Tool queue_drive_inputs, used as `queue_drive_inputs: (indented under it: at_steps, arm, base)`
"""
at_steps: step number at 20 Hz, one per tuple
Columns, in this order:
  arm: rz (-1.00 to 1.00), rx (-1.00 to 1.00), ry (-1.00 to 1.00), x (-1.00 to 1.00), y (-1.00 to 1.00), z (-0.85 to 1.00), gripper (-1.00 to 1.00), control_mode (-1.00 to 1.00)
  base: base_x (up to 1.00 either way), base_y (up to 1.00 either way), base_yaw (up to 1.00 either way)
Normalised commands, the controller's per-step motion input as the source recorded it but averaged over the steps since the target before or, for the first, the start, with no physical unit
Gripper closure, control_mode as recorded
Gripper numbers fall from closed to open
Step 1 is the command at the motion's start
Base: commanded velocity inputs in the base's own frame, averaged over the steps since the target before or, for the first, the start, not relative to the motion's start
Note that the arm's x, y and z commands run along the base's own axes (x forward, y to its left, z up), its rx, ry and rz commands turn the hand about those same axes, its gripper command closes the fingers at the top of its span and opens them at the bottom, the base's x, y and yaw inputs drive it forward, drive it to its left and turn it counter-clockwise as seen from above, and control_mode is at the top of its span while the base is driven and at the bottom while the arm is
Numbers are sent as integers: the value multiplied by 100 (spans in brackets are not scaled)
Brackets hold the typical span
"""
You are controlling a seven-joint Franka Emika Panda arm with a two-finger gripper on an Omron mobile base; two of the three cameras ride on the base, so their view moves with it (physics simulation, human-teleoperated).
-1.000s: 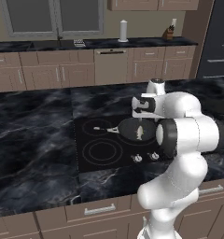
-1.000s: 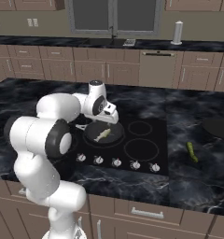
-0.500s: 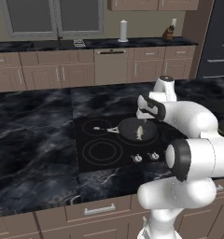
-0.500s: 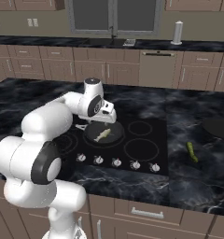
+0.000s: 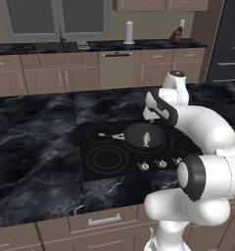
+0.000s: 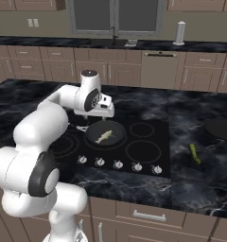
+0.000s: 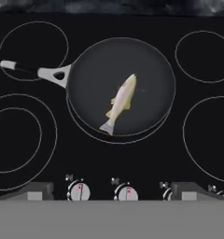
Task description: Place both pans onto different burners. Then place the squash and the fish on different pans.
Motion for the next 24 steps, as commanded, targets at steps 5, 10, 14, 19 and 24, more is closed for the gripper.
queue_drive_inputs:
  at_steps: [5,10,14,19,24]
  arm:
    - [6,0,0,-41,4,0,-100,-100]
    - [0,0,0,-53,2,15,-100,-100]
    - [0,0,0,-48,1,8,-100,-100]
    - [0,0,0,-5,0,1,-100,100]
    - [0,0,0,0,0,0,-100,100]
  base:
    - [0,0,0]
    - [0,0,0]
    - [0,0,0]
    - [-23,-7,0]
    - [-27,-73,0]
